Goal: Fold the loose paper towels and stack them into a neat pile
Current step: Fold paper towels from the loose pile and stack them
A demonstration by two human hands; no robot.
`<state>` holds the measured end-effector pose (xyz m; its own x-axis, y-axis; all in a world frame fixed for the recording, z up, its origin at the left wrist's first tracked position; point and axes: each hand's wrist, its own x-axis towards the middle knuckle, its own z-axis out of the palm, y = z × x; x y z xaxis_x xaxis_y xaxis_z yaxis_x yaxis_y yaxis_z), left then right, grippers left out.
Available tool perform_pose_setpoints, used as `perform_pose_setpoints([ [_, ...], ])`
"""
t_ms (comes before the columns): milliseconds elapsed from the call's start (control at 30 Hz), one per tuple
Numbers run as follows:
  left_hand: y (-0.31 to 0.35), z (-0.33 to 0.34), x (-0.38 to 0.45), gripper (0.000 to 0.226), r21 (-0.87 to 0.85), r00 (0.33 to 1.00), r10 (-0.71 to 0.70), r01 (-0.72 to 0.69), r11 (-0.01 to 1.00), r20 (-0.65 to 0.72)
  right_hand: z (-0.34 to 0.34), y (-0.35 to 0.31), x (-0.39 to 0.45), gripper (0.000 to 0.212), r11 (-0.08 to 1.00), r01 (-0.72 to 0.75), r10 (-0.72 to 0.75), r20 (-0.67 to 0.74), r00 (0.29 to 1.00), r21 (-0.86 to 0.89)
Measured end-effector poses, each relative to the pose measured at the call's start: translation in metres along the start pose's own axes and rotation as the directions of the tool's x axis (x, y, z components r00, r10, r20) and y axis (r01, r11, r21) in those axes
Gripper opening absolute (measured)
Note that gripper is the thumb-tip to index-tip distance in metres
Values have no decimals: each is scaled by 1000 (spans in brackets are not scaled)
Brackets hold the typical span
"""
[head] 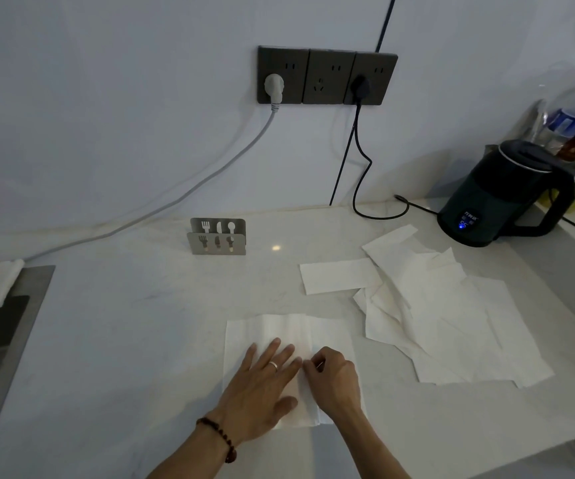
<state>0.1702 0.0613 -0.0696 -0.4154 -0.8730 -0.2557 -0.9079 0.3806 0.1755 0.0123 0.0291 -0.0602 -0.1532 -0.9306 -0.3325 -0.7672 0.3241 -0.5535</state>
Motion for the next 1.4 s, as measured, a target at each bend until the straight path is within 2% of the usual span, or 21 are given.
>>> perform_pose_setpoints([
  [67,-1,-4,2,68,-58,999,24,-22,998,48,-4,3,-2,17,1000,-5,3,-88,996,-28],
  [167,-1,-12,4,81,-65,991,26,-18,998,135,-13,13,-4,48,994,-46,24,-214,977,-99],
  [267,-3,-8,6,97,-47,984,41,-33,998,175,-19,19,-3,62,994,-77,61,-194,979,-73],
  [367,-6,-4,7,96,-23,981,62,-59,998,185,-22,18,-1,63,991,-79,93,-129,987,103],
  [467,-9,2,7,88,-17,983,60,-58,998,173,-28,18,4,67,929,-187,216,-58,975,320],
  [533,-10,11,8,85,9,997,80,-80,997,12,-36,18,6,56,877,-227,254,-7,967,423],
  [600,-12,14,10,77,-3,995,73,-74,997,-72,-43,13,4,34,875,-181,196,14,981,448],
  [667,-10,7,11,63,-25,989,35,-39,999,-142,-47,4,-1,19,897,-100,94,34,995,430],
  [733,-3,-4,12,56,-178,957,-57,6,984,-284,-47,-6,-8,16,925,4,-38,82,996,379],
  [800,5,-18,13,59,-407,887,-272,107,907,-374,-45,-12,-15,20,940,126,-191,184,964,318],
  [867,8,-33,14,55,-638,835,-479,217,739,-270,-42,-14,-20,25,921,186,-290,284,914,342],
  [900,8,-36,16,49,-707,826,-526,250,661,-200,-42,-13,-20,23,911,186,-304,294,906,368],
  [967,5,-34,19,44,-716,831,-541,301,630,-127,-38,-10,-18,21,910,177,-275,226,935,375],
  [1033,0,-28,19,42,-690,824,-561,358,629,-84,-33,-2,-12,25,948,202,-233,102,967,245],
  [1100,-2,-24,17,40,-675,806,-589,399,621,-66,-29,4,-8,32,963,243,-251,58,966,121],
  [1267,-4,-22,12,24,-624,788,-600,401,670,-138,-20,13,-1,48,925,363,-336,203,920,-110],
  [1333,-5,-22,11,23,-543,770,-596,406,735,-230,-19,14,0,50,911,384,-345,231,910,-152],
  [1400,-6,-19,11,32,-400,812,-502,371,838,-297,-17,14,2,50,899,404,-358,243,901,-172],
])
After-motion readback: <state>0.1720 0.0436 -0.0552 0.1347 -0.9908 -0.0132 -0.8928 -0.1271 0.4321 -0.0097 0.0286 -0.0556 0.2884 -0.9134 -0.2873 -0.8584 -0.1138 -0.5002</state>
